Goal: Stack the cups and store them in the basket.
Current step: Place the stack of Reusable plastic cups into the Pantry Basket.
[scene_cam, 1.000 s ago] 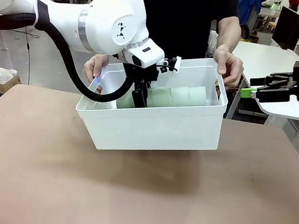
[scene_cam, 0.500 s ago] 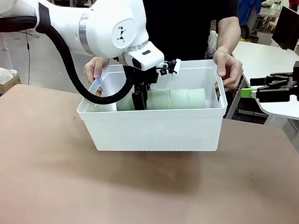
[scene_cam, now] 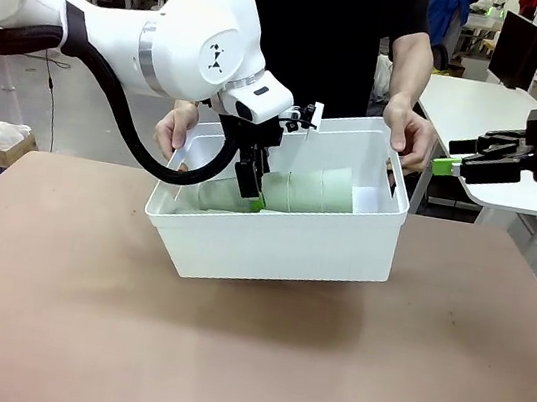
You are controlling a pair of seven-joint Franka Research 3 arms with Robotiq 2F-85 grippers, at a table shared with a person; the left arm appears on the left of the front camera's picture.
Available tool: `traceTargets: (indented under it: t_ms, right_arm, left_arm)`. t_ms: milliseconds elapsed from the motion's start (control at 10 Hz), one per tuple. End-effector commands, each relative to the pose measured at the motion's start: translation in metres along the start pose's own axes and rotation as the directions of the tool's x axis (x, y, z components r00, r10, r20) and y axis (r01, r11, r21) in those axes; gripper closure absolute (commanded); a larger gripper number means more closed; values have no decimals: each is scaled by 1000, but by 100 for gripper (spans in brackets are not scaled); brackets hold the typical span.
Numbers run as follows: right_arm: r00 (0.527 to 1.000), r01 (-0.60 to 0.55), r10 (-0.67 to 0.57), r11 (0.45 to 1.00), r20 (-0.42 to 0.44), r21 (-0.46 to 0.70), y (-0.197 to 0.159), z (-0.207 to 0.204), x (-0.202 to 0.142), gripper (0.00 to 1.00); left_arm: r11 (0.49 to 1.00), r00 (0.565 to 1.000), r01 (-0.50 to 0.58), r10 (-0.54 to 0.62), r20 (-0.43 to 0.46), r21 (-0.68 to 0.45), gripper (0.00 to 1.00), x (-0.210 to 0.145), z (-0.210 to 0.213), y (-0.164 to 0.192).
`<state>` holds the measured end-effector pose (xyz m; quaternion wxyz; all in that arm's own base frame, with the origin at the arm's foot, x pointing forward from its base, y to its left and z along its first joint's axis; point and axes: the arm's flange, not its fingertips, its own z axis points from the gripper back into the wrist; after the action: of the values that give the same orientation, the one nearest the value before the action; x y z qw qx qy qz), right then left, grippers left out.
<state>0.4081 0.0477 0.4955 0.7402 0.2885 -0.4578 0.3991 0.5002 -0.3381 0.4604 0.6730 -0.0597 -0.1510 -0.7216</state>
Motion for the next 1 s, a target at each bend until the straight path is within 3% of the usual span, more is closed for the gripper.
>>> traceTargets:
  t_ms: [0, 300, 600, 900]
  right_arm:
    - [1000, 16, -16, 1000, 5, 2, 0, 0, 2, 0]
    - [1000, 16, -16, 1000, 5, 2, 0, 0, 2, 0]
    - [1000, 16, -16, 1000, 5, 2, 0, 0, 2, 0]
    - [1000, 16, -16, 1000, 5, 2, 0, 0, 2, 0]
  left_arm:
    - [1000, 1000, 7, -7, 16, -3, 0, -9, 15, -5]
    - [998, 993, -2, 9, 115, -60, 0, -26, 59, -3]
    - [997, 961, -46, 60, 270, -60, 0, -66, 112, -4]
    - [993, 859, -73, 112, 499, -97, 0, -131, 155, -17]
